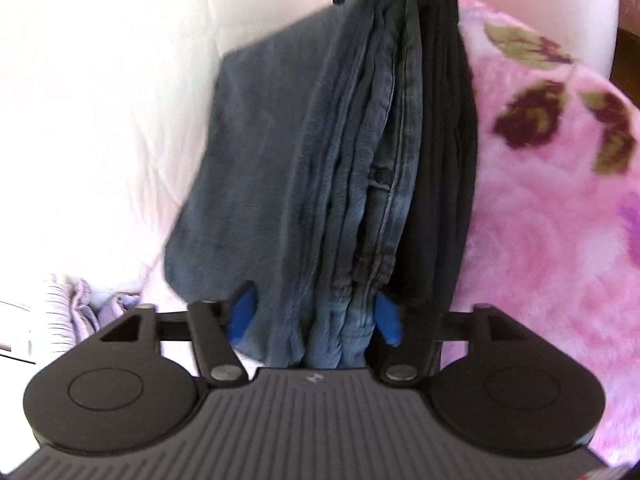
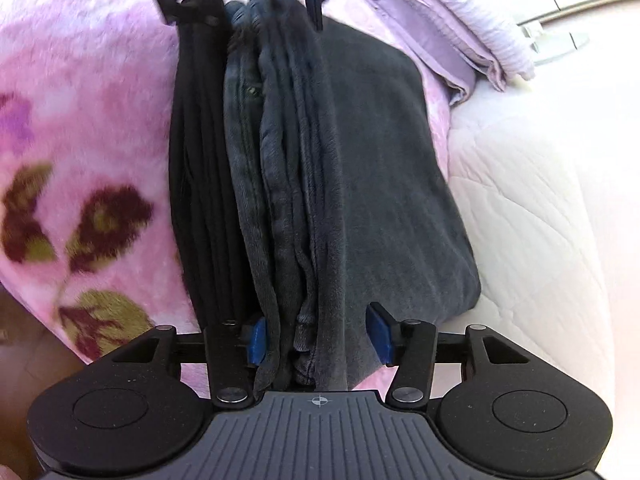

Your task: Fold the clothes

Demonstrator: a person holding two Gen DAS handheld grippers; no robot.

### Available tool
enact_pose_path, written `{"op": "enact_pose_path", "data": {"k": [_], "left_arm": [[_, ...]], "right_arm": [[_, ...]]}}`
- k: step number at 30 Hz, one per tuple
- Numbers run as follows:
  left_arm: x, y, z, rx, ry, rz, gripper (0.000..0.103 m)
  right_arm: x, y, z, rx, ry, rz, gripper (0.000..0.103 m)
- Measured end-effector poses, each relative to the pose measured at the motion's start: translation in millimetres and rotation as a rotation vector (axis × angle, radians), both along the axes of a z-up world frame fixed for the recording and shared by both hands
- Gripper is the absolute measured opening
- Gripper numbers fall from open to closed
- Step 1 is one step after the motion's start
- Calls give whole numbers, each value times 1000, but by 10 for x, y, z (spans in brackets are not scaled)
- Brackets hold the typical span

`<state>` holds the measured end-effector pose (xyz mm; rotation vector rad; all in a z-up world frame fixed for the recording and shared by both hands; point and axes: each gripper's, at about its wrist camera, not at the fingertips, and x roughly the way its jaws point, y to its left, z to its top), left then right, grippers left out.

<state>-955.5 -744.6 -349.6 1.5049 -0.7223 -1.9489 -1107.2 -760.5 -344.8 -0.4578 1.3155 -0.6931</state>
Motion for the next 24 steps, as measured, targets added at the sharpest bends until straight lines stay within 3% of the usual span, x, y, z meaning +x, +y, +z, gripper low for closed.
{"op": "enact_pose_path", "data": {"k": [1, 3, 5, 8, 11, 16, 20, 22, 24], "left_arm": [[54, -3, -32, 6, -9, 5, 64], [148, -33, -107, 25, -28, 20, 46], [207, -52, -145, 40, -42, 28, 39], [217, -48, -112, 47, -44, 23, 37], [145, 38, -200, 50, -42, 21, 35], [-81, 113, -323, 57, -54, 19, 34], [-159, -279, 27, 104, -32, 35, 36], [-92, -277, 225, 143, 4, 70, 36], [58, -52, 660, 164, 86, 111, 36]], "right_arm": [[-6, -4, -7, -2, 4, 1, 52], [-18, -12, -21, -7, 13, 2, 52], [-28, -64, -36, 1, 17, -13, 52], [-34, -170, 89, 29, -24, -47, 50], [-32, -245, 236, 35, -72, -80, 36], [-65, -165, -21, 54, -47, -71, 30], [-68, -144, 95, 60, -37, -88, 32], [-113, -82, 212, 80, -46, -112, 33], [-183, -51, 355, 106, -57, -141, 34]]}}
